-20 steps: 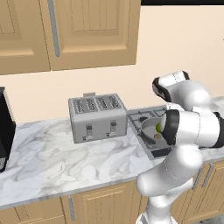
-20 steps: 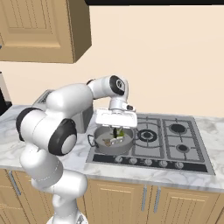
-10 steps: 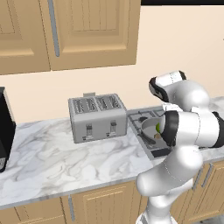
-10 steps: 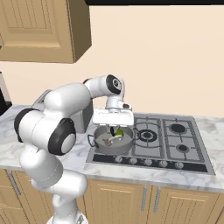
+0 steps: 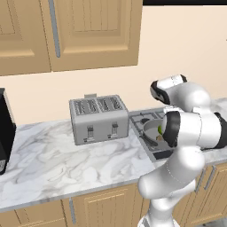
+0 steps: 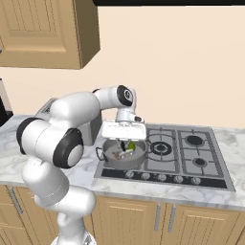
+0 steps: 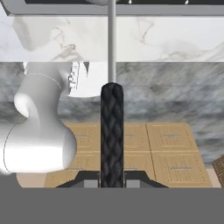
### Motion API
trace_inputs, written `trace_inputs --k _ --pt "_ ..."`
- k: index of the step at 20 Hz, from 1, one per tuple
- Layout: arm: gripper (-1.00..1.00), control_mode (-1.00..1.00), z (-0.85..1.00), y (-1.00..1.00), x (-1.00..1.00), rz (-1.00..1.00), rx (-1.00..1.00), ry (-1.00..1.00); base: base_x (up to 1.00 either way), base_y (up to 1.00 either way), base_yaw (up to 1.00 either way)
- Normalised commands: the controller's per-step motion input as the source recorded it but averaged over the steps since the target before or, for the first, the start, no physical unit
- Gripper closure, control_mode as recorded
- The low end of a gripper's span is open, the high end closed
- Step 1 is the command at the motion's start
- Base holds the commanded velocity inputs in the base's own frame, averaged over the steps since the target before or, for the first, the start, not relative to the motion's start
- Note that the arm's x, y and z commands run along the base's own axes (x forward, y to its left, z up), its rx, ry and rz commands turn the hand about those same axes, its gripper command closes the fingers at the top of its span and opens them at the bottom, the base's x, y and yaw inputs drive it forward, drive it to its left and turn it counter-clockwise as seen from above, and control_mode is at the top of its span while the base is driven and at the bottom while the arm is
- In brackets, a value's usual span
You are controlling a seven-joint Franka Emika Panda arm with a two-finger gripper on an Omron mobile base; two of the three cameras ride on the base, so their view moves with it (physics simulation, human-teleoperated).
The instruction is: Put the garlic and lime in the pot. Retrieve the spatula and lightly stir the vegetables in the pot.
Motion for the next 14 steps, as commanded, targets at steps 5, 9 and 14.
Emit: trace_inputs --k 5,9,14 --pt "1.0 -1.0 -0.11 0.0 0.05 0.0 0.0 -0.01 0.0 0.0 0.0" --pt "1.0 -1.0 0.0 0.01 0.16 0.0 0.0 0.0 0.0 0.0 0.0" --pt "1.0 -1.0 0.0 0.03 0.31 0.0 0.0 0.0 0.0 0.0 0.0"
